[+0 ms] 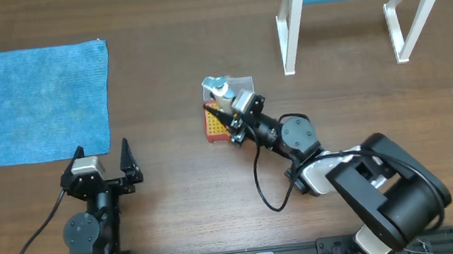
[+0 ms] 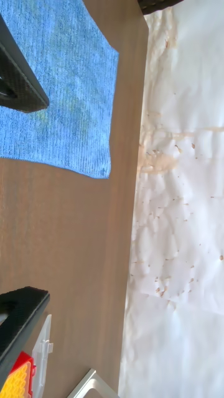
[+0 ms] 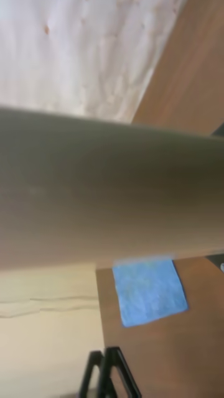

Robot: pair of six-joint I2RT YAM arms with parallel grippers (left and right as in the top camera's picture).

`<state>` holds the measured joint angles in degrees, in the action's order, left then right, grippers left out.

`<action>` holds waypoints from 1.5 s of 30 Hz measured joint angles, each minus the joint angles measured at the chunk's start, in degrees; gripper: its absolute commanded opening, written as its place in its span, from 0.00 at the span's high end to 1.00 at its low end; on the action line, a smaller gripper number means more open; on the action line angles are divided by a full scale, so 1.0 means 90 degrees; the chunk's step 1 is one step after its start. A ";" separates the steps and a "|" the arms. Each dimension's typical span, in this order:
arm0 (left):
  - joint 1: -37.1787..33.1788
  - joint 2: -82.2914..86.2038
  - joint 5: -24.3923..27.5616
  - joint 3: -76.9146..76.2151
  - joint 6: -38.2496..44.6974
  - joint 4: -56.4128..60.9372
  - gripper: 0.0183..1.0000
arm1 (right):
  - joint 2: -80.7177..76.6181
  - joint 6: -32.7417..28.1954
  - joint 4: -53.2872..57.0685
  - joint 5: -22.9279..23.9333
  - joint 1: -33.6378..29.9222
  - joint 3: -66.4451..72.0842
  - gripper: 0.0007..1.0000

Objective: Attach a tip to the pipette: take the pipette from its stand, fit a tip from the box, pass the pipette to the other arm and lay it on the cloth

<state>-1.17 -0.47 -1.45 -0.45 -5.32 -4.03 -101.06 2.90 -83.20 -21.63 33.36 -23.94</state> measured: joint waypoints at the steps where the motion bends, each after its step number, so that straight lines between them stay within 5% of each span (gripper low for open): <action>1: 0.0000 0.0000 0.0000 0.0000 0.0000 0.0000 0.10 | -0.0068 0.0000 0.0000 0.0000 0.0022 -0.0022 0.92; 14: 0.0000 0.0000 0.0000 0.0000 0.0000 0.0000 0.10 | -0.0738 0.0000 0.0000 0.0391 -0.0131 -0.0427 0.92; 45: 0.0000 0.0000 0.0000 0.0000 0.0000 -0.0002 0.10 | -0.1039 0.0000 0.0311 0.0364 -0.0131 -0.0648 0.92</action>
<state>-1.17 -0.47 -1.45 -0.45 -5.32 -4.05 -110.41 2.90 -80.40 -18.35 32.18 -29.78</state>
